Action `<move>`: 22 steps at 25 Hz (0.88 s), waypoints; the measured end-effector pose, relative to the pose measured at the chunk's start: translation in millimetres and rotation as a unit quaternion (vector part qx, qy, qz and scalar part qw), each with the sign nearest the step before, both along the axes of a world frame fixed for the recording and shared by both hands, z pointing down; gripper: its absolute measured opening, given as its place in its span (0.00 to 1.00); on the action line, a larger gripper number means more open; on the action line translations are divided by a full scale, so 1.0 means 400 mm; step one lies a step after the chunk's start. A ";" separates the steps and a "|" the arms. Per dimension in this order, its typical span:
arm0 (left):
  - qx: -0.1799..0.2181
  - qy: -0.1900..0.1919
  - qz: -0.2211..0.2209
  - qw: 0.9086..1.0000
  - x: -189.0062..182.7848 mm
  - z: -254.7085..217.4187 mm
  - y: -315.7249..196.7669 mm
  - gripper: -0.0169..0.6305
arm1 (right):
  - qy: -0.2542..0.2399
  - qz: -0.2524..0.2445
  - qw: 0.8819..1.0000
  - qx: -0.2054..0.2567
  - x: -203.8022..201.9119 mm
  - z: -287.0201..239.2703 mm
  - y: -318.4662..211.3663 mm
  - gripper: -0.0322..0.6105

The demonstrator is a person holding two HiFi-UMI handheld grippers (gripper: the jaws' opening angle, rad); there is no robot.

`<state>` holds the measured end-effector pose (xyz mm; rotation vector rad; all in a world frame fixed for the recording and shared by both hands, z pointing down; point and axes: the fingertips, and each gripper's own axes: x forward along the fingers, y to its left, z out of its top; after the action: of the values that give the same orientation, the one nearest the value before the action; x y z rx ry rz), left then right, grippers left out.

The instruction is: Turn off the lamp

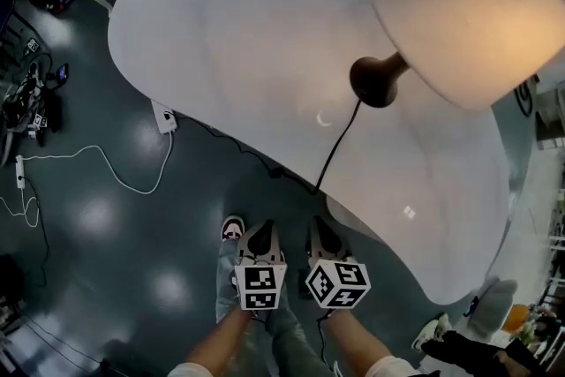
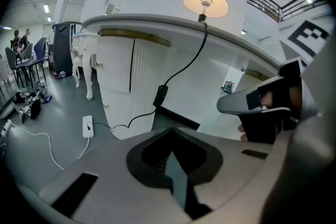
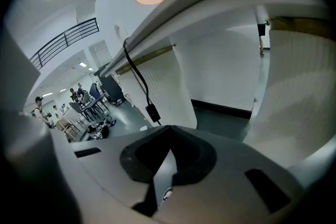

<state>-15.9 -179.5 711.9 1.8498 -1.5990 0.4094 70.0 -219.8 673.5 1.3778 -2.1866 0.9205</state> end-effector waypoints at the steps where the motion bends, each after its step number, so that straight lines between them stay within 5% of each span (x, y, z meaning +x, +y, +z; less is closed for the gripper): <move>1: -0.001 0.006 -0.004 1.000 -0.001 0.022 0.002 0.04 | 0.002 0.002 1.000 0.000 0.001 0.021 0.001 0.05; 15: 0.017 0.020 -0.021 0.999 -0.045 0.153 -0.027 0.04 | 0.028 0.002 0.999 -0.016 0.005 0.154 0.036 0.05; 22: 0.062 0.006 0.025 0.998 -0.031 0.111 -0.088 0.04 | 0.030 0.009 0.999 -0.003 0.008 0.137 -0.013 0.05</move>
<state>-28.5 -214.9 756.1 1.9852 -1.6054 0.3273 73.2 -224.9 728.4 1.4070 -2.1277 0.8812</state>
